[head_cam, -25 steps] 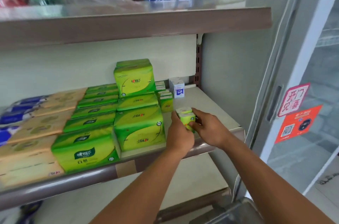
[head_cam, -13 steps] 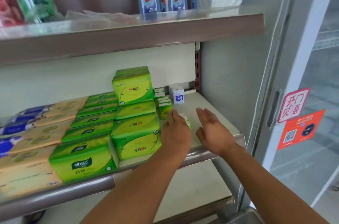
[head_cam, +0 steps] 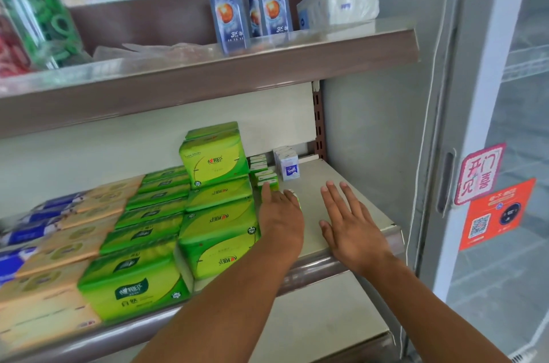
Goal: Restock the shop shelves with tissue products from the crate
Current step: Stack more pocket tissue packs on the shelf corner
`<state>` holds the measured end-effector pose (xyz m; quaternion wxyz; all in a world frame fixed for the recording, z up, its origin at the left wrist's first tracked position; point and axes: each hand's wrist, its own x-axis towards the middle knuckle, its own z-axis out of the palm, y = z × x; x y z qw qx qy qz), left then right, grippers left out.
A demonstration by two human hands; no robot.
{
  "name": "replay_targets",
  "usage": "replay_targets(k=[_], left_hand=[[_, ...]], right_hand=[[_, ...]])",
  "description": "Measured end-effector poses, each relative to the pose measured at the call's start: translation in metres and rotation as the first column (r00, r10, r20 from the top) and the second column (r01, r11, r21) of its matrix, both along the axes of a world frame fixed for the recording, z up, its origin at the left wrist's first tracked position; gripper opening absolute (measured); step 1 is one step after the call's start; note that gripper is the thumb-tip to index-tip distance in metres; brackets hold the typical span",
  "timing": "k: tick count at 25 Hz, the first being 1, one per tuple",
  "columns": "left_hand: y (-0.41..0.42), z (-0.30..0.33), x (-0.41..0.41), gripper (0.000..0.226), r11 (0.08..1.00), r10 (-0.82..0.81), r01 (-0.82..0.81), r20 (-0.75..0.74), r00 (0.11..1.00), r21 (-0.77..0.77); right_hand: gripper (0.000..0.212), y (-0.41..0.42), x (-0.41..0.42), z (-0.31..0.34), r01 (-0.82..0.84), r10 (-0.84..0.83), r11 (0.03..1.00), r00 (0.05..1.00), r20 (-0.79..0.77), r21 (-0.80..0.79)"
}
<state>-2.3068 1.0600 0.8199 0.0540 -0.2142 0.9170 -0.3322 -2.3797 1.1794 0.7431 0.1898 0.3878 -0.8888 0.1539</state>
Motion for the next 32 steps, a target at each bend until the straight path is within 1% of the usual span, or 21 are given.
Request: replay_targets(k=[2, 5, 9, 11, 16, 27, 32], left_hand=[[-0.003, 0.002, -0.004, 0.077, 0.998, 0.016, -0.013, 0.036, 0.999, -0.066], [-0.006, 0.003, -0.01, 0.084, 0.995, 0.05, -0.043, 0.075, 0.996, -0.091], [-0.015, 0.003, -0.016, 0.081, 0.992, 0.103, -0.098, 0.073, 0.992, -0.075], [-0.019, 0.003, -0.017, 0.08, 0.991, 0.126, -0.122, 0.07, 0.99, -0.062], [-0.025, 0.001, -0.026, 0.079, 0.983, 0.17, -0.162, 0.095, 0.981, -0.087], [-0.038, 0.0, -0.036, 0.075, 0.98, 0.193, -0.188, 0.087, 0.977, -0.056], [-0.037, 0.001, -0.036, 0.081, 0.981, 0.195, -0.194, 0.071, 0.978, -0.026]], right_hand=[[0.062, 0.0, 0.0, 0.0, 0.005, -0.005, 1.0, 1.0, 0.005, 0.0], [0.063, 0.0, 0.0, -0.001, -0.006, 0.007, 1.0, 1.0, 0.013, -0.016], [0.068, -0.001, -0.002, -0.004, -0.023, 0.024, 1.0, 0.999, 0.025, -0.009], [0.071, -0.002, -0.003, -0.005, -0.038, 0.038, 0.999, 0.999, 0.016, -0.032], [0.073, 0.0, -0.003, -0.003, -0.069, 0.07, 0.997, 0.997, 0.046, -0.017], [0.067, 0.0, 0.0, 0.001, -0.05, 0.049, 0.999, 0.995, 0.082, 0.004], [0.068, 0.0, 0.003, 0.006, -0.033, 0.03, 0.999, 0.993, 0.113, 0.024]])
